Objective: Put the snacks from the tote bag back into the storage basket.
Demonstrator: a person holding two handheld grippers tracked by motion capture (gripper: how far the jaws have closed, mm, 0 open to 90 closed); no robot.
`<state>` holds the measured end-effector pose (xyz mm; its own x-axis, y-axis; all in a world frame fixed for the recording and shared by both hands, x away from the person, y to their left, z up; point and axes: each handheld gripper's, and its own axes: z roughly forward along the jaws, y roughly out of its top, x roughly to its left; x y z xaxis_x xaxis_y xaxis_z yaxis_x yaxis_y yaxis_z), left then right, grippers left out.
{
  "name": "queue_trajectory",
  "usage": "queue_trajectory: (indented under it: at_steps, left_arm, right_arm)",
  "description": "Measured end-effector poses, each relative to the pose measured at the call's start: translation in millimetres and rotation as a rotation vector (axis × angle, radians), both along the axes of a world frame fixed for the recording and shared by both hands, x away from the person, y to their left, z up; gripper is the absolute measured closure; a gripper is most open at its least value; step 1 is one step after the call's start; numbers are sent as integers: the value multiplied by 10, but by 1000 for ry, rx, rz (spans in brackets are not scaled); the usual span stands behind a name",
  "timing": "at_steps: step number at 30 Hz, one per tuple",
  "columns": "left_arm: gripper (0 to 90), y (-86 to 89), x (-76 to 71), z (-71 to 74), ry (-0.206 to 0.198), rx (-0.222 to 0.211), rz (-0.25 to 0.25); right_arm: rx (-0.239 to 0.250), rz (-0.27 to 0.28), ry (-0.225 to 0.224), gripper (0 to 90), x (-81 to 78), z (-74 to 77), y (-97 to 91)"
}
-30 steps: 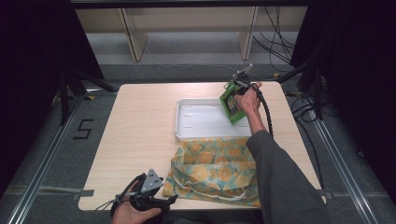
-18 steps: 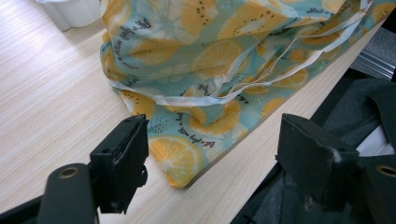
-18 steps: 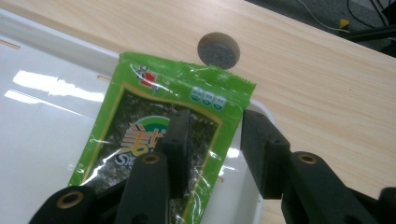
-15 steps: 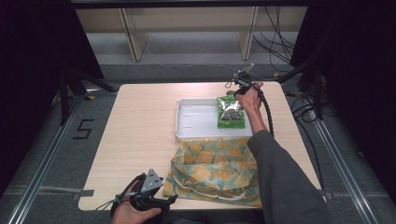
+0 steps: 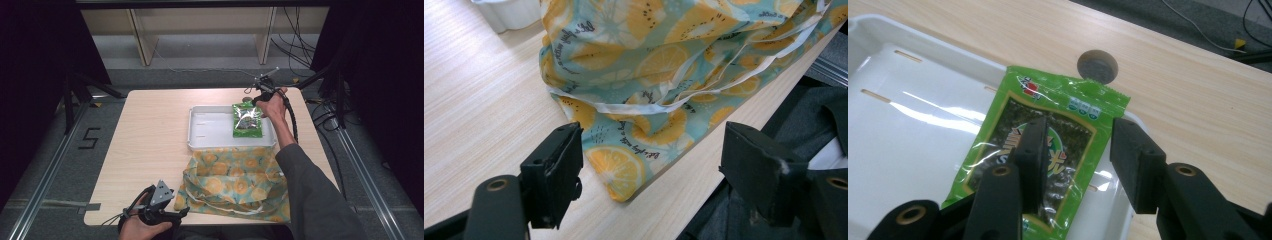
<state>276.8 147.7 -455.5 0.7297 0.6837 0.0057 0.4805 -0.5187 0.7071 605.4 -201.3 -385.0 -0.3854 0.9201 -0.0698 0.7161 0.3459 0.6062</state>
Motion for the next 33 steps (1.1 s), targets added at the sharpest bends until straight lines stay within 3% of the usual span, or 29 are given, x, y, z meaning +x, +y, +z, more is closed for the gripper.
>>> queue_trajectory:
  at_steps: [14, 17, 18, 19, 25, 27, 33]
  left_arm:
    - [244, 28, 25, 4, -9, 10, -2]
    - [244, 18, 19, -1, -4, -10, -1]
    - [244, 31, 12, 15, -1, 17, -3]
    - [244, 25, 11, 9, -2, 1, 2]
    - [244, 45, 24, 24, -10, 34, -7]
    - [244, 26, 15, 9, 3, 2, 17]
    - [244, 49, 25, 19, -10, 26, 10]
  right_arm:
    - [15, 89, -37, 559, -336, 138, -79]
    - [16, 103, -36, 551, -427, 169, -98]
    - [16, 103, -36, 551, -427, 169, -98]
    - [19, 106, -37, 546, -451, 171, -111]
    - [21, 123, -53, 534, -593, 185, -216]
    - [23, 129, -57, 529, -648, 183, -253]
    - [33, 147, -70, 519, -828, 164, -357]
